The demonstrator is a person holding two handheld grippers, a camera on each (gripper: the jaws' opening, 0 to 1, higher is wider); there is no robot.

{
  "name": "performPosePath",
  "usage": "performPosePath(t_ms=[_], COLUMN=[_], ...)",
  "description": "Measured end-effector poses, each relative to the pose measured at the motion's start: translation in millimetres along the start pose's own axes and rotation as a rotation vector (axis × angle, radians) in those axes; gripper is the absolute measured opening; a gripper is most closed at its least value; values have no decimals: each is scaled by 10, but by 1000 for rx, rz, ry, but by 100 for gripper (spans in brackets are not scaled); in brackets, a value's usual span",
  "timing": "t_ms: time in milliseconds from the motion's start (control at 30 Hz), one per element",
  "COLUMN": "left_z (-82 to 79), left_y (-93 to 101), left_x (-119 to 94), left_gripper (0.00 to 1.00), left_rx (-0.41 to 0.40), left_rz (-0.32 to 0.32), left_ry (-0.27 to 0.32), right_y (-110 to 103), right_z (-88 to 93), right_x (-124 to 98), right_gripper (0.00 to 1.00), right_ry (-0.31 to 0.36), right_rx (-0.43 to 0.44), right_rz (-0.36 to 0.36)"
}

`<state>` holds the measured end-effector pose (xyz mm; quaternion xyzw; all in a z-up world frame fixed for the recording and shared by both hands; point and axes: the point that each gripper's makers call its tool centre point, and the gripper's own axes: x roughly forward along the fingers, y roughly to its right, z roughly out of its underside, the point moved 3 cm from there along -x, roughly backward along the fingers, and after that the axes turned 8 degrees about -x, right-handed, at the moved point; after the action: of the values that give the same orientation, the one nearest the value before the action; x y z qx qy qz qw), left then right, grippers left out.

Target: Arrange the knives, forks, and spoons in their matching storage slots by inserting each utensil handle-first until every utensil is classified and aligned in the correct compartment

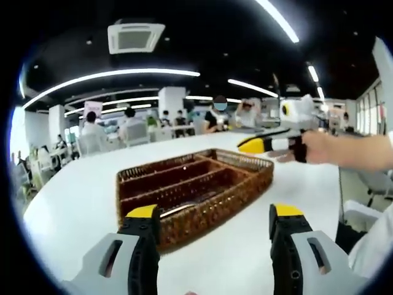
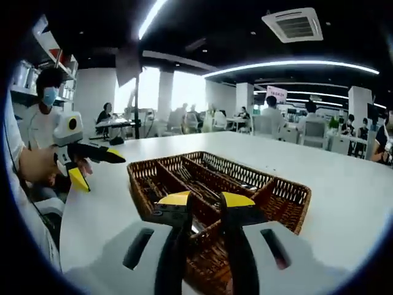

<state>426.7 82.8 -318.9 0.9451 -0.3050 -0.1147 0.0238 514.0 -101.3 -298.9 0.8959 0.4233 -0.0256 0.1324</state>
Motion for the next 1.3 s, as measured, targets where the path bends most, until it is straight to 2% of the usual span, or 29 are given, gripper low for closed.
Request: performPosePath(t_ms=[233,433,533,700,800,900,1033,1300], left_z=[-32,-69,-80,-110,-109,-116,-122,-148], left_y=[-54,-97,-134,-185,-181,-176,-164,-134], left_x=[31,50,47,36,39,42,53,50], left_gripper=[81,86,88,94,97,99,99,99], left_rx=[5,18,21,16,24,32,36,50], left_rz=[1,1,-2,4,13,19,29,47], left_ry=[11,31,38,51,43,43,39,42], right_y=[-17,-81,-108,-114,-126,-135,-196,-296], right_z=[10,36,45,122,134,131,89,26], right_x=[-36,-86,-114,-137,-168,-186,-221,-258], right_gripper=[32,36,41,47,53,60,63,81], right_ry=[3,19,13,-4,0,1,14,32], right_rx=[-12,-35,-44,-31,-22,-25,-34,-33], right_rz=[43,55,60,67,79,87,84,87])
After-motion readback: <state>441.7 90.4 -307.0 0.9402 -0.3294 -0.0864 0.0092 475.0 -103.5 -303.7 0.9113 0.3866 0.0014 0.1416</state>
